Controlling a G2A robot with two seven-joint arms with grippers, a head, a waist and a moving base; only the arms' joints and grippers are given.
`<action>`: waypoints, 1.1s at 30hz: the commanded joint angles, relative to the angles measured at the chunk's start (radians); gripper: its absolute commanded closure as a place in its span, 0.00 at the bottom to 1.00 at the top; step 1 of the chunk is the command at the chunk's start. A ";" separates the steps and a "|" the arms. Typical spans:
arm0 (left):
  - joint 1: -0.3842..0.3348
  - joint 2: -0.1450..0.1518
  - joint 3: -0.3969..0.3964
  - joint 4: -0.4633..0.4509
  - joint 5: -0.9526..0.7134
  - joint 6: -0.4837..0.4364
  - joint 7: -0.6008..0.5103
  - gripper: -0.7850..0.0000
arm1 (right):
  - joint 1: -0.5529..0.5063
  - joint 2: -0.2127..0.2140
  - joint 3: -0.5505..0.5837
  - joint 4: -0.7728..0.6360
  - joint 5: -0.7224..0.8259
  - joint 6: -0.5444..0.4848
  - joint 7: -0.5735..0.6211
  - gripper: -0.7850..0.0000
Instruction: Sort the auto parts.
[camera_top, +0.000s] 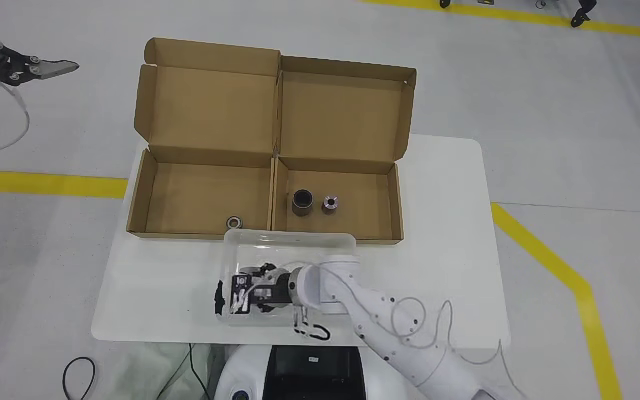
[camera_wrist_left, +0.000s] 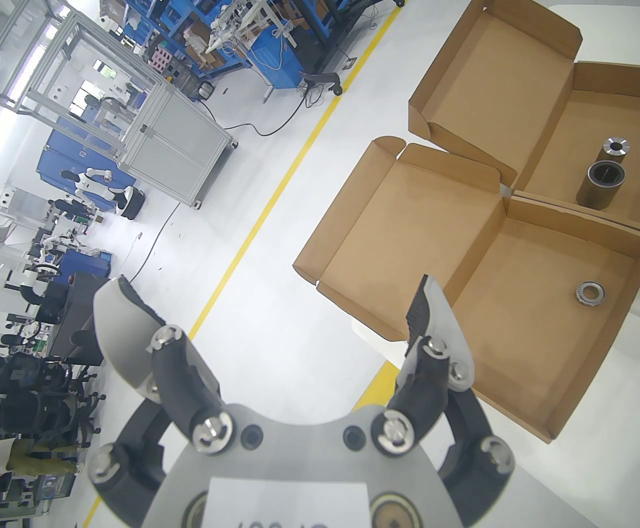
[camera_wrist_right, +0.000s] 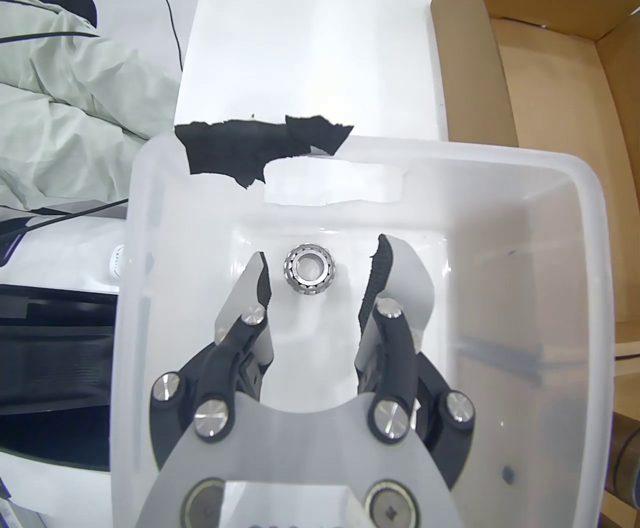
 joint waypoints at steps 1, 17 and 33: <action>0.000 0.000 0.000 0.000 0.000 0.000 0.000 0.00 | 0.016 -0.006 -0.016 0.021 0.006 0.002 0.007 0.45; 0.000 0.000 0.000 0.000 0.000 0.000 0.000 0.00 | 0.110 -0.059 -0.120 0.131 0.027 0.060 0.128 0.40; 0.000 0.000 0.000 0.000 0.000 0.000 0.000 0.00 | 0.138 -0.087 -0.154 0.177 0.003 0.135 0.126 0.69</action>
